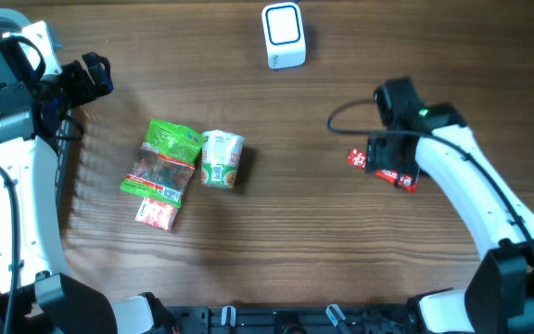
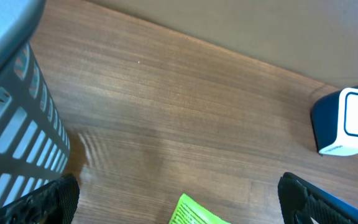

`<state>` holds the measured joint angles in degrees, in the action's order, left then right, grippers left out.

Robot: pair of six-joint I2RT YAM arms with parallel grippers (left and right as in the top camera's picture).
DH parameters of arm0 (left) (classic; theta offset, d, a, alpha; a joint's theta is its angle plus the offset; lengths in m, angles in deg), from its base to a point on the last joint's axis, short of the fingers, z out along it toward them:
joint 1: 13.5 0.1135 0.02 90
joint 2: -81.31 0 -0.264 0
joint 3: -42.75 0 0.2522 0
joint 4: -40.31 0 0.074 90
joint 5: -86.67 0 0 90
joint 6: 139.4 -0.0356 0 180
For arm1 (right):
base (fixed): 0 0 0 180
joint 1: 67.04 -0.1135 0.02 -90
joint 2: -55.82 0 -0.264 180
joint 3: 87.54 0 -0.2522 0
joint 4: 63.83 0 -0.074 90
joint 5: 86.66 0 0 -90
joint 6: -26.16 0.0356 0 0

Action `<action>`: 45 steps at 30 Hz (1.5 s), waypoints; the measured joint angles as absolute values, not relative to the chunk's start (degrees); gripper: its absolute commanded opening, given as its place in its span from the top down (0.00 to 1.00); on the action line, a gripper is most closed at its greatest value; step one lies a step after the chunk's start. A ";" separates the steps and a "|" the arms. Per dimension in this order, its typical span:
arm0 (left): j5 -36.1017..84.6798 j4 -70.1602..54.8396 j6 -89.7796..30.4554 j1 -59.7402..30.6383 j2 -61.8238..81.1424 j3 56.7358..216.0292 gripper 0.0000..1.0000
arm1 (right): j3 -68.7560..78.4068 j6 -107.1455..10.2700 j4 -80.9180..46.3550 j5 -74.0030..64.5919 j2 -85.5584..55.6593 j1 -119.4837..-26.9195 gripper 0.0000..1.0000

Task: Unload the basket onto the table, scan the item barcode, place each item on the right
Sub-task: 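Carry the stick right and release it on the table, then reach the right gripper to the Nissin noodle cup and grasp it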

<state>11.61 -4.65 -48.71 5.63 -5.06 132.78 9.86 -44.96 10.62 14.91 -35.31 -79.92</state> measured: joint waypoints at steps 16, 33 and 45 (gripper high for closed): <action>11.61 -4.74 -48.71 5.63 -5.06 132.78 0.00 | 2.39 -37.90 -24.55 -9.07 -47.70 -113.15 0.00; 11.61 -4.74 -48.71 5.63 -5.06 132.78 0.00 | 2.41 -36.37 -24.46 3.59 -53.43 -112.51 0.00; 11.61 -4.74 -48.71 5.63 -5.06 132.78 0.00 | 2.96 -35.89 -30.67 -27.54 -52.27 -95.73 0.00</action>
<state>11.61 -4.74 -48.71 5.63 -5.06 132.78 2.96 -35.89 -30.67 -27.54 -52.27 -95.73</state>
